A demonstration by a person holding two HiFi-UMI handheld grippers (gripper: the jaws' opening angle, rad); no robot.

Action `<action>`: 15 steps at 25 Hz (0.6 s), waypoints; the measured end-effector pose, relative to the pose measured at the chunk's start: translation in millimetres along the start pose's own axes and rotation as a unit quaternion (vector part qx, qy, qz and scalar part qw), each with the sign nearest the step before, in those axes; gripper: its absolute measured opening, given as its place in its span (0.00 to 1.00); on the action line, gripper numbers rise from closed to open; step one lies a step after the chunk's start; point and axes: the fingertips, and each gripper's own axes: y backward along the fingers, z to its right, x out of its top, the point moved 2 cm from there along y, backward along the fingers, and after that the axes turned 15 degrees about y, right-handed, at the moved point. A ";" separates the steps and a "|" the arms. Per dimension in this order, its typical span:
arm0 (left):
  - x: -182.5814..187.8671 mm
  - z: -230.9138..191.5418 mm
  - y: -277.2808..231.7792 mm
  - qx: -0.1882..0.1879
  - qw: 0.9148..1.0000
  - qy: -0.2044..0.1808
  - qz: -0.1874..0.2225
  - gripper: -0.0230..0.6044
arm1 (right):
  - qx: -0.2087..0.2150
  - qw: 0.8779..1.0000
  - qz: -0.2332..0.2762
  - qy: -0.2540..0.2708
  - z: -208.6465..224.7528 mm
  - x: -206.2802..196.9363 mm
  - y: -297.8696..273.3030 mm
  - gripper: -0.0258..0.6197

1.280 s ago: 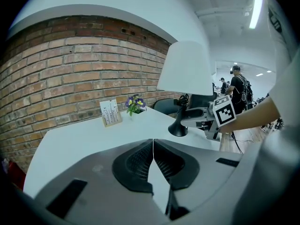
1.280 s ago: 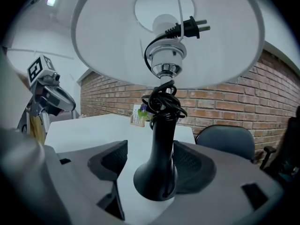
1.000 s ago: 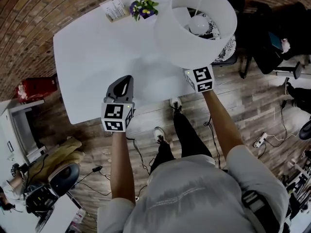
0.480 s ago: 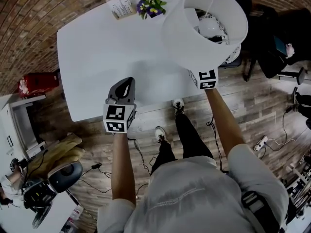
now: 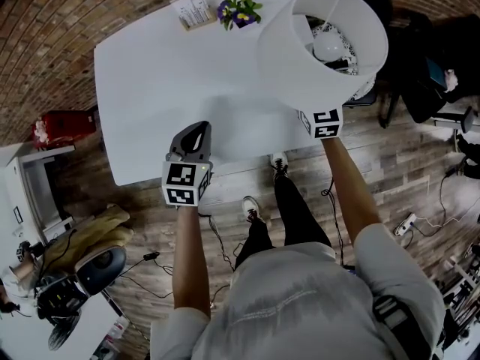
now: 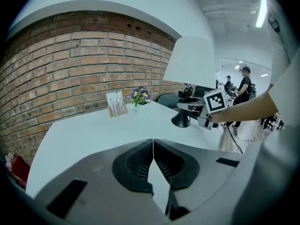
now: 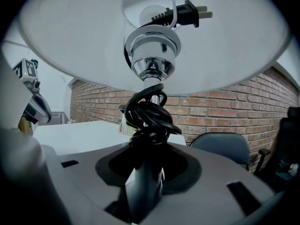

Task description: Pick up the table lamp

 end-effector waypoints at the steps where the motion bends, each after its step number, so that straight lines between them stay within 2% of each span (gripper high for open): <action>1: -0.1 -0.3 2.0 0.001 1.000 0.000 0.001 0.06 | -0.002 1.000 -0.006 0.003 0.3 -0.5 1.6 0.27; 5: 1.4 -0.6 11.5 0.003 1.000 -0.003 0.007 0.06 | -0.010 0.999 -0.029 0.015 1.0 -2.5 11.3 0.27; 15: 14.0 6.5 56.1 -0.001 0.999 -0.016 0.043 0.06 | -0.033 0.999 -0.018 0.014 4.5 35.0 57.2 0.27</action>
